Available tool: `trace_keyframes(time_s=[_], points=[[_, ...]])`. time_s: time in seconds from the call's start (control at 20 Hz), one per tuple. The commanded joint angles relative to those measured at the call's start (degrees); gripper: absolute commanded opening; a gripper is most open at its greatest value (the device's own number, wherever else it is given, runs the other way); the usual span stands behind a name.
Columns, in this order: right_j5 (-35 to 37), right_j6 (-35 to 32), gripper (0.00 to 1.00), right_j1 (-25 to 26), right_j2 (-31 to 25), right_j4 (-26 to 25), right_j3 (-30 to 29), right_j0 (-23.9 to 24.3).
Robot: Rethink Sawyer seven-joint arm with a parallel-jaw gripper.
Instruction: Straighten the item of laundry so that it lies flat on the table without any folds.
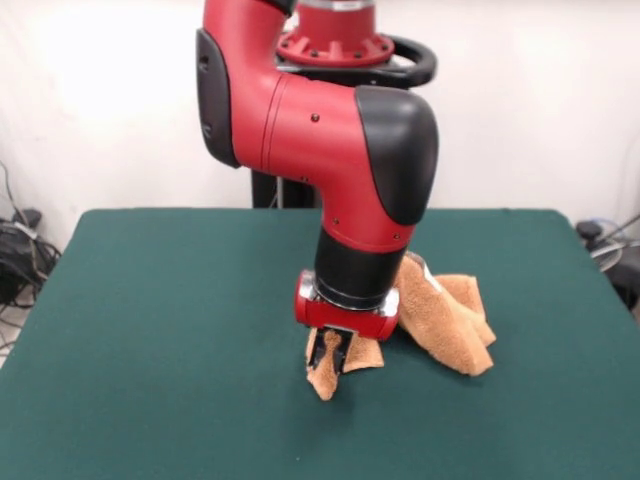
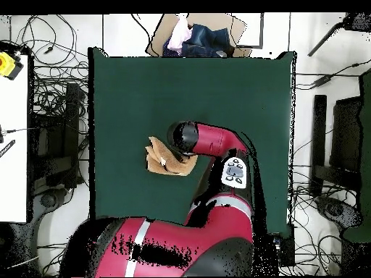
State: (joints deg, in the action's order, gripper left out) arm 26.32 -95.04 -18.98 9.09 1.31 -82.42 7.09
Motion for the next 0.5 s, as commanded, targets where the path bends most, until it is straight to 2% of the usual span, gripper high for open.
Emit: trace_keyframes(time_s=[0.05, 0.15, 0.5], points=[[3.9, -6.0, 0.0, -1.9, -3.5, 0.5, -1.8, 2.7], [3.6, -4.3, 0.0, -1.6, -4.2, -0.4, -0.8, 2.9], [6.2, -4.6, 0.0, -0.8, -4.0, -0.2, 1.7, 2.6]])
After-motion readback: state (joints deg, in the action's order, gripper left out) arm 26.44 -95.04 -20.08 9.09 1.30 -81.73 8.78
